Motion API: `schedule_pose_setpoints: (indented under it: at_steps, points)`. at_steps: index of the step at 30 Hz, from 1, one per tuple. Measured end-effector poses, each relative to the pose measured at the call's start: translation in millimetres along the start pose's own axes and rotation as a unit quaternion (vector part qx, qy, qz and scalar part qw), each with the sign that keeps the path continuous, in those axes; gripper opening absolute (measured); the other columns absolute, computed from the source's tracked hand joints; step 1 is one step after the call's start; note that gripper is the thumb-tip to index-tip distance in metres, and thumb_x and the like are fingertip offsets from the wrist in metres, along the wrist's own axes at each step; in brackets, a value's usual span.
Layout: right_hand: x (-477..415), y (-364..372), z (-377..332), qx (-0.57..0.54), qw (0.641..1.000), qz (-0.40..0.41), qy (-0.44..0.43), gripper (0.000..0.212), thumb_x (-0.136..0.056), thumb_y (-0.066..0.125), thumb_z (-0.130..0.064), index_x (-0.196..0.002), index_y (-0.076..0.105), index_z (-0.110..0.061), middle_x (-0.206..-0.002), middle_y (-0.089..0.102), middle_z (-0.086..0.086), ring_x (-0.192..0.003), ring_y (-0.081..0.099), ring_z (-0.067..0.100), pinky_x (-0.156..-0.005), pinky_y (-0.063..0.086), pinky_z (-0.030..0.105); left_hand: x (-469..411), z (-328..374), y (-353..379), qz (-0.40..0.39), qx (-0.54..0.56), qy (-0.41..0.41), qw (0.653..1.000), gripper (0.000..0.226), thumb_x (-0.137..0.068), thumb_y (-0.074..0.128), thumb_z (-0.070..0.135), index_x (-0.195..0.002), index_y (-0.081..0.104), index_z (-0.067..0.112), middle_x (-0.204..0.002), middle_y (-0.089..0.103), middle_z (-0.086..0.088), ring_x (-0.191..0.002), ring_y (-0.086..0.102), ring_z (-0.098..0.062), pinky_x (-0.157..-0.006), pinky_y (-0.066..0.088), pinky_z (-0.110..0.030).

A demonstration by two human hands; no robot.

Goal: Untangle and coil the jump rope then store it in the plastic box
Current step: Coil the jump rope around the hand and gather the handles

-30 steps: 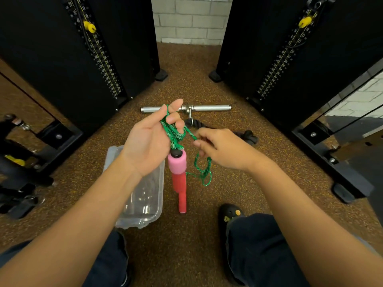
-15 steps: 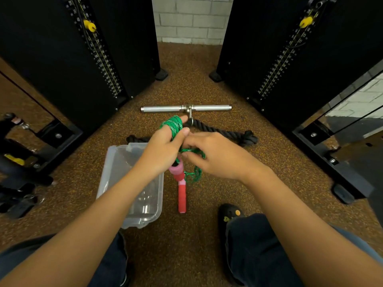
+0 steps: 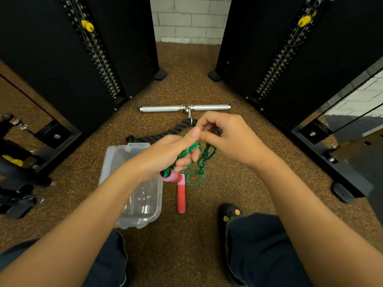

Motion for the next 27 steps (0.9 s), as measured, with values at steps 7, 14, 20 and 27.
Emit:
schedule_pose_setpoints:
  at_steps: [7, 14, 20, 27]
  points:
    - [-2.7, 10.2, 2.0, -0.011, 1.0, -0.015, 0.002, 0.014, -0.095, 0.048, -0.021, -0.087, 0.058, -0.017, -0.067, 0.06, -0.002, -0.062, 0.055, 0.007, -0.062, 0.04, 0.011, 0.5, 3.2, -3.4, -0.029, 0.296, 0.018, 0.955, 0.043, -0.081, 0.04, 0.047, -0.047, 0.047, 0.021, -0.035, 0.029, 0.012, -0.031, 0.028, -0.003, -0.039, 0.025, -0.014]
    - [1.5, 35.6, 2.8, 0.072, 0.984, -0.159, 0.039, 0.017, -0.096, 0.044, -0.021, -0.099, 0.054, -0.007, -0.079, 0.058, 0.001, -0.064, 0.052, 0.012, -0.06, 0.041, 0.026, -0.4, 7.1, -16.6, -0.014, 0.486, 0.09, 0.869, 0.028, -0.084, 0.042, 0.021, -0.093, 0.066, 0.008, -0.057, 0.041, 0.006, -0.051, 0.044, -0.005, -0.054, 0.044, -0.014]
    - [3.6, 39.5, -1.3, 0.101, 0.976, -0.189, 0.026, 0.019, -0.098, 0.042, -0.027, -0.079, 0.042, -0.025, -0.063, 0.04, -0.015, -0.058, 0.04, 0.002, -0.053, 0.03, 0.018, -6.2, -3.8, -28.5, 0.142, 0.367, 0.094, 0.914, 0.04, -0.092, 0.039, 0.01, -0.131, 0.044, 0.003, -0.07, 0.048, 0.004, -0.068, 0.051, -0.009, -0.072, 0.043, -0.021]
    - [4.8, 35.6, -6.6, 0.103, 0.981, -0.167, -0.002, 0.017, -0.094, 0.05, -0.028, -0.097, 0.058, -0.013, -0.065, 0.043, -0.015, -0.057, 0.045, 0.003, -0.053, 0.034, 0.02, -10.1, -13.9, -15.6, 0.216, 0.188, 0.045, 0.957, 0.03, -0.096, 0.042, 0.018, -0.126, 0.043, 0.024, -0.083, 0.06, 0.004, -0.091, 0.055, -0.014, -0.08, 0.047, -0.035]
Point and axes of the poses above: each hand's wrist, its own x-axis away from the middle knuckle, its own y-axis out of the palm, z = x × y, the point moved 2 cm from there along -x, towards the middle knuckle
